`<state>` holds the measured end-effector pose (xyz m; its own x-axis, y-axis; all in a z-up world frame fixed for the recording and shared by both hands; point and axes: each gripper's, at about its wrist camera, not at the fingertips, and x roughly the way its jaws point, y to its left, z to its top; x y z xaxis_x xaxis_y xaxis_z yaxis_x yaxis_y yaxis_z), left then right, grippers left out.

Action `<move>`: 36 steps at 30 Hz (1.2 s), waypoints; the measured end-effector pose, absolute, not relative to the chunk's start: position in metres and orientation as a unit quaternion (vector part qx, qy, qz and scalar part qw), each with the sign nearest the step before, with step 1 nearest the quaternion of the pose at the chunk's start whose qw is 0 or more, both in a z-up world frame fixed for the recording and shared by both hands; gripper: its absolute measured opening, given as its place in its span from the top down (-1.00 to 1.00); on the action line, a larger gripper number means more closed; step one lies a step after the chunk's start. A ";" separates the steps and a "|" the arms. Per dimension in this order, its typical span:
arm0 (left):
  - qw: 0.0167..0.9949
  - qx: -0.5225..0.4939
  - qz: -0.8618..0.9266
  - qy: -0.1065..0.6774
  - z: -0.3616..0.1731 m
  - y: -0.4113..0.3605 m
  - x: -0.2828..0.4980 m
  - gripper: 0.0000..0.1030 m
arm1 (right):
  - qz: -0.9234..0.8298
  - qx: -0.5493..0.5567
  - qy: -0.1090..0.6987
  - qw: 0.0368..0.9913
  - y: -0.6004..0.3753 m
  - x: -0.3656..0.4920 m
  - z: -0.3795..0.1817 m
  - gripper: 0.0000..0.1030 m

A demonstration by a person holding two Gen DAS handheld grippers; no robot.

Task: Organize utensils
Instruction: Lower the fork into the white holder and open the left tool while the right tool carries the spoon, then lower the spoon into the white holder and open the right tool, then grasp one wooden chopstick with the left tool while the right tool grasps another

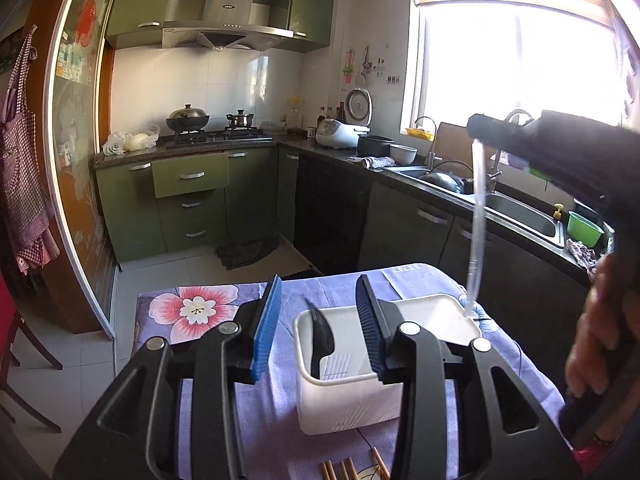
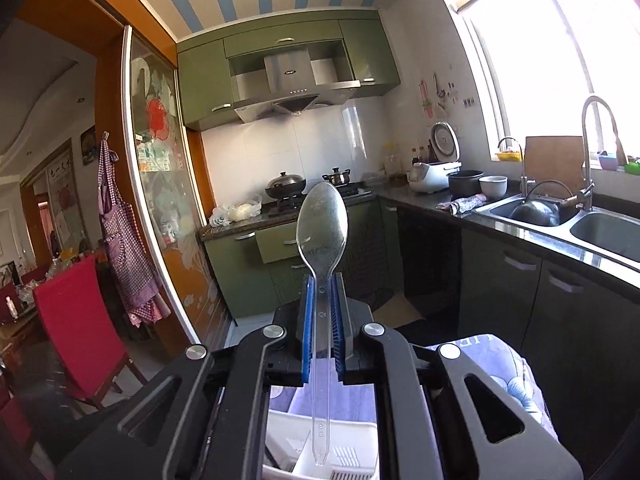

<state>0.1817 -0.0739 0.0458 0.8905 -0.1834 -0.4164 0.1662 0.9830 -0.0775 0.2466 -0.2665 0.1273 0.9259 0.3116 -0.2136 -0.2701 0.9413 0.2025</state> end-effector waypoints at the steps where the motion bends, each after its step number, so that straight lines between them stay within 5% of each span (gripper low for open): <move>1: 0.973 -0.021 -0.090 0.214 0.049 -0.070 0.177 0.25 | 0.150 0.083 0.123 0.977 -0.264 0.252 0.123 0.82; 19: 0.964 -0.024 -0.099 0.246 0.050 -0.057 0.141 0.11 | 0.144 0.026 0.204 0.968 -0.244 0.261 0.012 0.81; 26: 0.957 -0.019 -0.096 0.274 0.040 -0.058 0.130 0.04 | 0.144 0.005 0.214 0.966 -0.244 0.241 -0.004 0.56; 31: 0.937 -0.031 -0.091 0.336 0.023 -0.057 0.128 0.04 | 0.139 0.018 0.202 0.969 -0.264 0.209 0.006 0.56; 36: 0.879 -0.036 -0.079 0.470 -0.026 -0.063 0.134 0.06 | 0.130 0.036 0.208 0.969 -0.300 0.160 0.014 0.29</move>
